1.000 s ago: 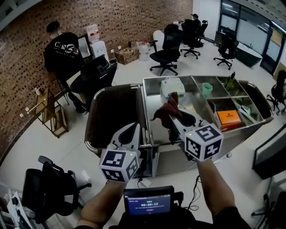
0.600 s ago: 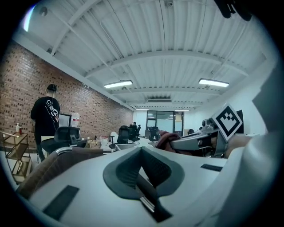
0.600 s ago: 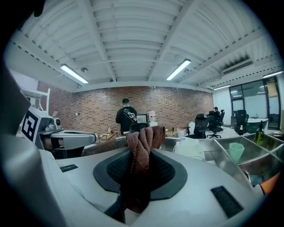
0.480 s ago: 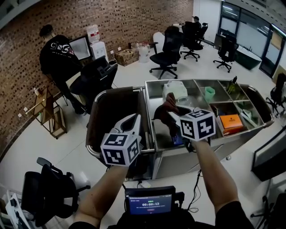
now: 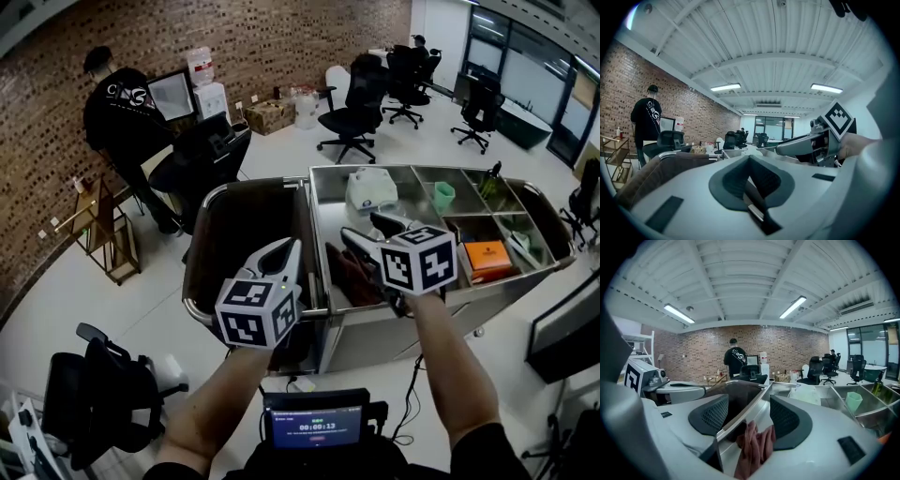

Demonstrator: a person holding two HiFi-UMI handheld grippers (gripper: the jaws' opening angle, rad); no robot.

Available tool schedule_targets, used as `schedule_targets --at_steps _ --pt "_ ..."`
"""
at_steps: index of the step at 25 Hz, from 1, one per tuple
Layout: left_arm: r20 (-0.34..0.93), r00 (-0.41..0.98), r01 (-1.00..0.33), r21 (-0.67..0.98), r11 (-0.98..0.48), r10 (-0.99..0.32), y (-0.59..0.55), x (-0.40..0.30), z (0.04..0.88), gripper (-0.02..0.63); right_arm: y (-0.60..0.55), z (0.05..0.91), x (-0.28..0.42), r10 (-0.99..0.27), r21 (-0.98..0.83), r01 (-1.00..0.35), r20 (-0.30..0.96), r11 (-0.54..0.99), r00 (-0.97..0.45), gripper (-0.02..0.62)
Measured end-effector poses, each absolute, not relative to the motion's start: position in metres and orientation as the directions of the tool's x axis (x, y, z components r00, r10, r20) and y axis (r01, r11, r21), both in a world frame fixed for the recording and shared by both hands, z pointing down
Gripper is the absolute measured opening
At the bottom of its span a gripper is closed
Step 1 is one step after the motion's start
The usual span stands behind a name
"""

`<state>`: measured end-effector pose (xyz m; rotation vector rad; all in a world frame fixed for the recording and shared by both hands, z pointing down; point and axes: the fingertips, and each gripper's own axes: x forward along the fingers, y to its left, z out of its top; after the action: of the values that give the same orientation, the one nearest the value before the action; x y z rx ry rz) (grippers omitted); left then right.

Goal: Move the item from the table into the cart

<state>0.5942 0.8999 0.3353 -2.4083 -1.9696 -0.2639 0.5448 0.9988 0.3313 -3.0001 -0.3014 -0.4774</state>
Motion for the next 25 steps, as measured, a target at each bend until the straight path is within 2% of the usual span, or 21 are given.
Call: schedule_targets --at_steps 8,12,17,18,19,24,25 --pt "0.111 0.186 0.978 0.078 -0.195 0.976 0.879 0.579 0.328 0.002 0.979 0.313 0.513 0.185 -0.046 0.201 0.232 -0.979 0.955 0.275" --pt "0.11 0.188 0.982 -0.022 -0.186 0.976 0.869 0.566 0.33 0.002 0.962 0.309 0.49 0.173 -0.041 0.183 0.183 -0.982 0.968 0.247" --pt "0.084 0.186 0.982 0.012 -0.188 0.979 0.852 0.546 0.331 0.002 0.947 0.31 0.455 0.188 -0.032 0.194 0.138 -0.981 0.972 0.247" --pt "0.072 0.201 0.979 0.02 -0.203 0.977 0.845 0.545 0.331 0.002 0.944 0.31 0.448 0.191 -0.033 0.196 0.128 -0.98 0.973 0.232" --pt "0.064 0.216 0.975 0.033 -0.218 0.974 0.838 0.545 0.334 0.002 0.94 0.312 0.441 0.195 -0.033 0.201 0.118 -0.979 0.974 0.168" --pt "0.086 0.217 0.973 0.064 -0.223 0.972 0.812 0.537 0.359 0.002 0.92 0.335 0.413 0.217 -0.049 0.222 0.096 -0.974 0.971 0.139" --pt "0.088 0.212 0.974 0.061 -0.218 0.973 0.808 0.533 0.364 0.002 0.917 0.339 0.407 0.23 -0.054 0.235 0.085 -0.971 0.97 0.058"
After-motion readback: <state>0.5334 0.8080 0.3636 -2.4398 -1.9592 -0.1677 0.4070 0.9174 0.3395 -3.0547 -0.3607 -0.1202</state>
